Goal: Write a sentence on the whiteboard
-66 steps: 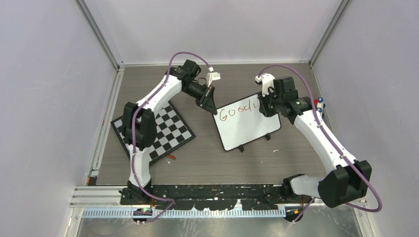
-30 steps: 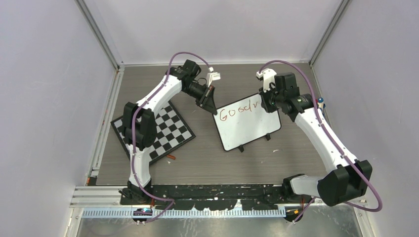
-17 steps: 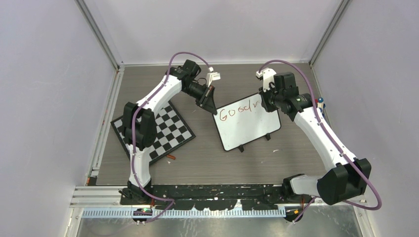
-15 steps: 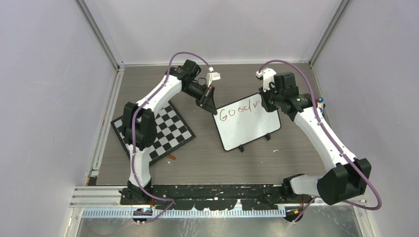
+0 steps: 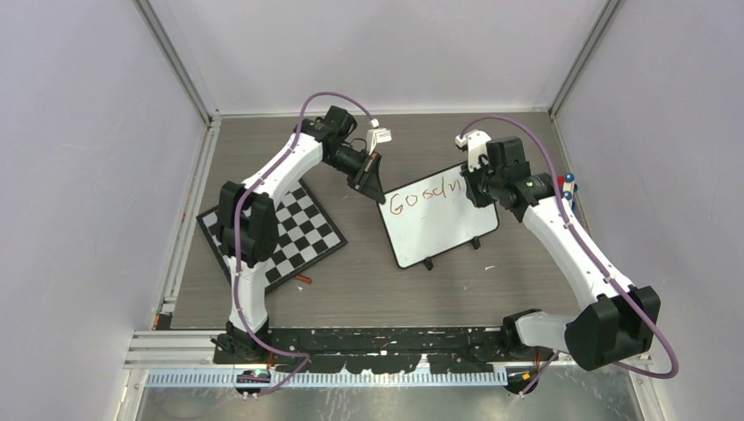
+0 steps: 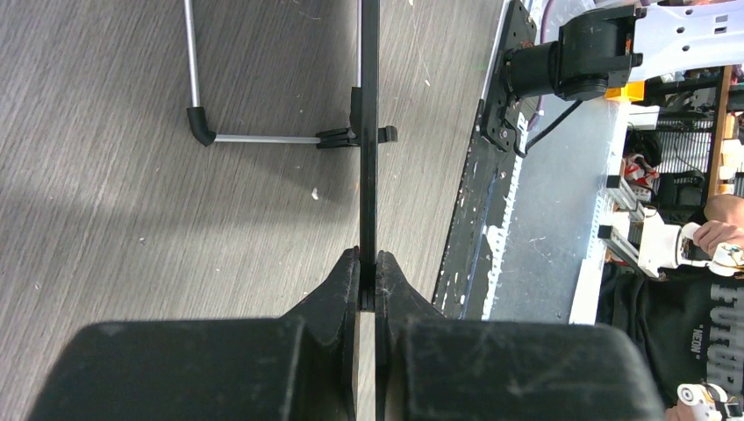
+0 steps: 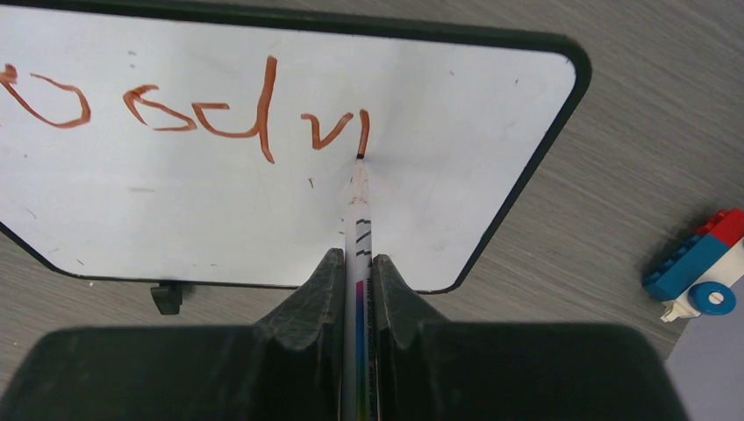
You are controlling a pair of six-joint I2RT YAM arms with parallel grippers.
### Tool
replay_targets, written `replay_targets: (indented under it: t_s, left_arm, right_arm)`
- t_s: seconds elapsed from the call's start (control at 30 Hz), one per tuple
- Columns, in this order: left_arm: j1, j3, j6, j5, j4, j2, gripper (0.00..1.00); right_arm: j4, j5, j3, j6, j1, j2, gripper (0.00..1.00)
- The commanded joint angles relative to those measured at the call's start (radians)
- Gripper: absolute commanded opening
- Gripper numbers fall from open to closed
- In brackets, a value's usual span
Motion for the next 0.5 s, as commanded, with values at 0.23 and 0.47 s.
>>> replay_targets:
  t_s: [0.23,0.47]
  left_arm:
    - [-0.018,0.024,0.009,0.001,-0.041,0.019,0.0]
    - [-0.018,0.024,0.009,0.0,-0.043,0.018,0.0]
  right_arm:
    - [-0.006,-0.023,0.028,0.002,-0.004,-0.031,0.0]
    - [-0.011,-0.038,0.115,0.009,-0.004,-0.009,0.0]
